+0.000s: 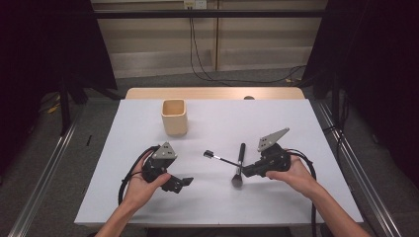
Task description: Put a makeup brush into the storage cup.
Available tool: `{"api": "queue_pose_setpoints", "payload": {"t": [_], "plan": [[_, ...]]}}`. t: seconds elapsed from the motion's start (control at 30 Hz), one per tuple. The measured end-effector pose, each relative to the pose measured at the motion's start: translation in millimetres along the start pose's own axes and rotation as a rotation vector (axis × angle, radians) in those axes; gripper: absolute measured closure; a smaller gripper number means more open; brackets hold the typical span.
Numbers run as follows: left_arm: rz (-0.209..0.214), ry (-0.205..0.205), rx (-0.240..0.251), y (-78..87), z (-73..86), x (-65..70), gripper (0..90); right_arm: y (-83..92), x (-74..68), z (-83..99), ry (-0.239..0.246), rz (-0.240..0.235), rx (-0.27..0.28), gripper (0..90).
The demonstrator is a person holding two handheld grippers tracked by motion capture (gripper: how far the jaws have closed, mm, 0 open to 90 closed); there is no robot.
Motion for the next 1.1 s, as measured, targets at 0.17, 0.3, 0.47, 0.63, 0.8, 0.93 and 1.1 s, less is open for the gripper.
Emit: {"api": "queue_pose_setpoints", "payload": {"t": [0.17, 0.3, 0.47, 0.63, 0.8, 0.93, 1.1], "plan": [[-0.01, 0.006, 0.023, 0.3, -1.2, -0.6, 3.5, 1.8, -1.0, 0.1, 0.001, -0.006, 0.062, 85.7], [-0.015, 0.001, 0.049, 0.8, -2.6, -0.4, 3.4, 1.1, -0.1, 2.2, -0.003, 0.013, 0.088, 85.7], [-0.025, -0.017, 0.056, -0.5, -3.7, 1.2, 3.4, 0.7, -0.5, 2.1, 0.003, 0.056, 0.143, 85.7], [-0.021, -0.014, 0.087, 0.7, -5.6, 1.7, 3.4, 2.3, -2.2, -0.2, 0.025, 0.078, 0.196, 85.7], [-0.021, -0.003, 0.105, 0.4, -7.5, 2.9, 3.4, 1.2, -4.0, -1.3, 0.047, 0.094, 0.231, 85.7], [-0.027, -0.01, 0.112, 0.6, -8.6, 4.0, 3.4, -0.3, -5.3, -2.9, 0.069, 0.121, 0.26, 85.7], [-0.02, 0.003, 0.153, 1.0, -11.3, 4.2, 3.5, 2.2, -7.1, -6.0, 0.074, 0.117, 0.328, 85.7]]}}
Point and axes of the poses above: each handheld gripper's, and its own axes: y roughly backward along the jaws, z roughly out of its underside, x roughly to its right, the point moved 5 cm from there along -y, roughly forward along the jaws, and after that the axes turned 13 degrees about -x, right-handed, at the moved point
